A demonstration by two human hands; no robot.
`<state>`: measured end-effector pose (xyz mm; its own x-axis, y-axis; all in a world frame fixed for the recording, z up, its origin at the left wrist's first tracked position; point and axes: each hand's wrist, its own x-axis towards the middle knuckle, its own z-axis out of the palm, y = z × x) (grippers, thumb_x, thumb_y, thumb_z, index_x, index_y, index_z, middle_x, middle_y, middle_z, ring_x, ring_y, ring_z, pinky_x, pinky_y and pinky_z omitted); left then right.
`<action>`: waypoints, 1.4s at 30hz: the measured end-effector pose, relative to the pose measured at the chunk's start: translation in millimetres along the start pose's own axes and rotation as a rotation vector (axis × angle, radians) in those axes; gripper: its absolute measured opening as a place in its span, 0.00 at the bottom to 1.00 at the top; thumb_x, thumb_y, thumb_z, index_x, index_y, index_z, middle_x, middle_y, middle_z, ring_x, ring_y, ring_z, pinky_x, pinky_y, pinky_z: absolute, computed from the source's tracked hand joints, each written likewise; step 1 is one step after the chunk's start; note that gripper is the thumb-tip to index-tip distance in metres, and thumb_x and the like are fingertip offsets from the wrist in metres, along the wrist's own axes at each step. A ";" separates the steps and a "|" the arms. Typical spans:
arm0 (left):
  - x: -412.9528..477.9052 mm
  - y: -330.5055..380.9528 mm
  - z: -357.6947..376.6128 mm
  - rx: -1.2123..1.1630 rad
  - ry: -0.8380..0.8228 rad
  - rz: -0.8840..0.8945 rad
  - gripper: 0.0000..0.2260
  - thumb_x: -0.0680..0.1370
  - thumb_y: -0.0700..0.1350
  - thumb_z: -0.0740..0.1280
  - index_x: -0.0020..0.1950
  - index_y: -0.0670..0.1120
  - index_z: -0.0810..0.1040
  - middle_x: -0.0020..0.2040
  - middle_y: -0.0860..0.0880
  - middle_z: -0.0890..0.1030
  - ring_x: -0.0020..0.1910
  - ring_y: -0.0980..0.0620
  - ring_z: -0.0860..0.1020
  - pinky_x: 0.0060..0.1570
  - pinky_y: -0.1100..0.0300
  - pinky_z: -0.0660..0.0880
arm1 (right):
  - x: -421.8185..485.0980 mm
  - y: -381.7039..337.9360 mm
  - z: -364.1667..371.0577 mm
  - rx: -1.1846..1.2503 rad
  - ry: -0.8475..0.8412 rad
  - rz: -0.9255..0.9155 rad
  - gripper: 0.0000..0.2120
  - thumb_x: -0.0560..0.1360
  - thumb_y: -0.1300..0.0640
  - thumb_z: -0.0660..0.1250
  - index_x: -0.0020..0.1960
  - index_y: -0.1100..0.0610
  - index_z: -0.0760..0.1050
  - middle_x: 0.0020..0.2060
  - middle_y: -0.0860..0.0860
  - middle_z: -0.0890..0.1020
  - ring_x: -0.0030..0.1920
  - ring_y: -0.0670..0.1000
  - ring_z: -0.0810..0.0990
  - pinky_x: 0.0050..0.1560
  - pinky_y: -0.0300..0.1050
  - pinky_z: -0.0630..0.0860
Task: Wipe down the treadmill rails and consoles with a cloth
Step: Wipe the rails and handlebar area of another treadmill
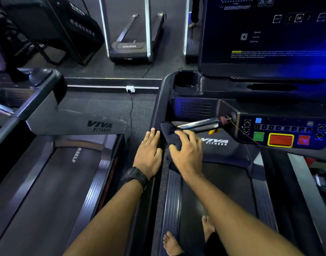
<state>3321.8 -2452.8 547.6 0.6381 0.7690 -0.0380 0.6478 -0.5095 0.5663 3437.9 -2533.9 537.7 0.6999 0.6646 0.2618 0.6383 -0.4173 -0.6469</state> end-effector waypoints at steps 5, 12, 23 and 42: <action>-15.8 2.5 -0.3 0.003 -0.007 0.001 0.32 0.75 0.46 0.49 0.80 0.41 0.55 0.81 0.43 0.51 0.81 0.48 0.46 0.76 0.64 0.39 | -32.4 -8.4 26.7 0.463 -0.217 0.303 0.25 0.73 0.53 0.65 0.68 0.56 0.78 0.63 0.55 0.79 0.64 0.60 0.77 0.66 0.51 0.70; -40.1 10.5 -0.7 0.005 -0.014 -0.007 0.29 0.79 0.46 0.49 0.79 0.38 0.55 0.81 0.43 0.50 0.77 0.57 0.43 0.73 0.70 0.35 | -19.6 -17.0 31.9 0.655 -0.381 0.440 0.25 0.81 0.47 0.67 0.75 0.54 0.70 0.71 0.55 0.75 0.71 0.55 0.72 0.70 0.45 0.65; -52.3 7.6 4.9 -0.012 -0.007 -0.089 0.28 0.82 0.52 0.48 0.80 0.43 0.55 0.81 0.48 0.50 0.80 0.54 0.44 0.77 0.64 0.40 | -34.2 -13.5 29.5 0.805 -0.384 0.489 0.22 0.82 0.52 0.65 0.75 0.53 0.71 0.69 0.50 0.74 0.69 0.47 0.71 0.68 0.40 0.65; -93.4 2.1 6.2 -0.085 0.011 -0.092 0.27 0.82 0.52 0.48 0.80 0.45 0.57 0.81 0.50 0.51 0.80 0.56 0.47 0.78 0.64 0.44 | -70.6 -25.1 25.4 0.802 -0.350 0.439 0.26 0.79 0.50 0.65 0.77 0.41 0.67 0.73 0.46 0.71 0.69 0.45 0.70 0.68 0.41 0.63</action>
<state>3266.1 -2528.1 547.2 0.5725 0.8155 -0.0848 0.6659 -0.4021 0.6284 3364.3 -2554.6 517.2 0.6057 0.7513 -0.2619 -0.1542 -0.2121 -0.9650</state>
